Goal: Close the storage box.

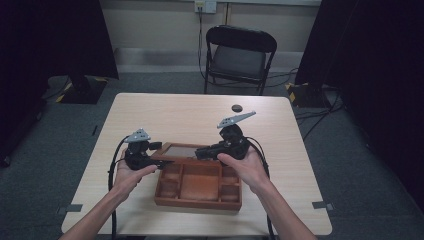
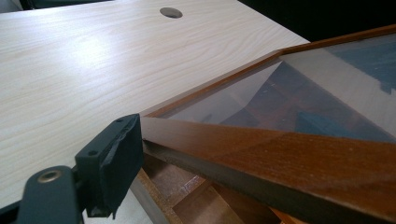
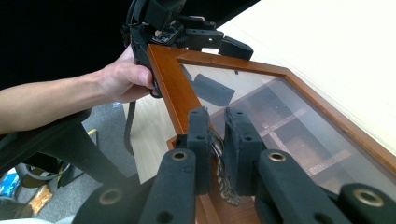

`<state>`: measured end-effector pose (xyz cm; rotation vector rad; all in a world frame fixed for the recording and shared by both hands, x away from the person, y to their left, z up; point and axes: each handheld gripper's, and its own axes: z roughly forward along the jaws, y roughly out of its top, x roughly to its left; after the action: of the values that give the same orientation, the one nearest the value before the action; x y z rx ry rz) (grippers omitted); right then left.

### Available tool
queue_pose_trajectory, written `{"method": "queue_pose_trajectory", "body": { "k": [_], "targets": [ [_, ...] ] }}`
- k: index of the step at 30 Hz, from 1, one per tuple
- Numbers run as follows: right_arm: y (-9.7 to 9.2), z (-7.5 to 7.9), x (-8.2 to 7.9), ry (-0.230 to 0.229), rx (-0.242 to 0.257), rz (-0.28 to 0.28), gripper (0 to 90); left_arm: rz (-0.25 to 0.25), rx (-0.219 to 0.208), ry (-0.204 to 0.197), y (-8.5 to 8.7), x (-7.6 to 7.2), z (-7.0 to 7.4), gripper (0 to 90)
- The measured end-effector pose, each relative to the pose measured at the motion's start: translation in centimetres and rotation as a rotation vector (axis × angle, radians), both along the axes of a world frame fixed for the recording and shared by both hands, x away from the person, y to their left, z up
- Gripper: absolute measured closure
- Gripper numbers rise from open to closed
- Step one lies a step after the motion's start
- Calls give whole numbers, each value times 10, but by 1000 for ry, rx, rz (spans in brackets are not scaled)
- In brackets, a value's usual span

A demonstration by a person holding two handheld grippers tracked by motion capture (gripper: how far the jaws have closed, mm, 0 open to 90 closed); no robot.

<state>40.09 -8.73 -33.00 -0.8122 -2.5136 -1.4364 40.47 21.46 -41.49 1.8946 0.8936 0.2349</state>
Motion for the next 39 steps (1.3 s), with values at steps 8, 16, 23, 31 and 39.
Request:
{"method": "queue_pose_trajectory", "body": {
  "k": [8,16,23,31,39],
  "targets": [
    [0,0,0,7,-8,11,817,15,5,14,9,-1,-1,168],
    [0,-3,-2,8,-20,30,818,25,33,20,22,-4,-1,177],
    [0,-4,-5,8,-37,37,817,44,56,39,34,-1,-7,178],
    [-4,-8,-9,11,-57,49,814,115,44,52,59,-2,-12,188],
    [-6,-12,-14,9,-65,46,811,129,53,60,63,0,-14,191]
  ]
}}
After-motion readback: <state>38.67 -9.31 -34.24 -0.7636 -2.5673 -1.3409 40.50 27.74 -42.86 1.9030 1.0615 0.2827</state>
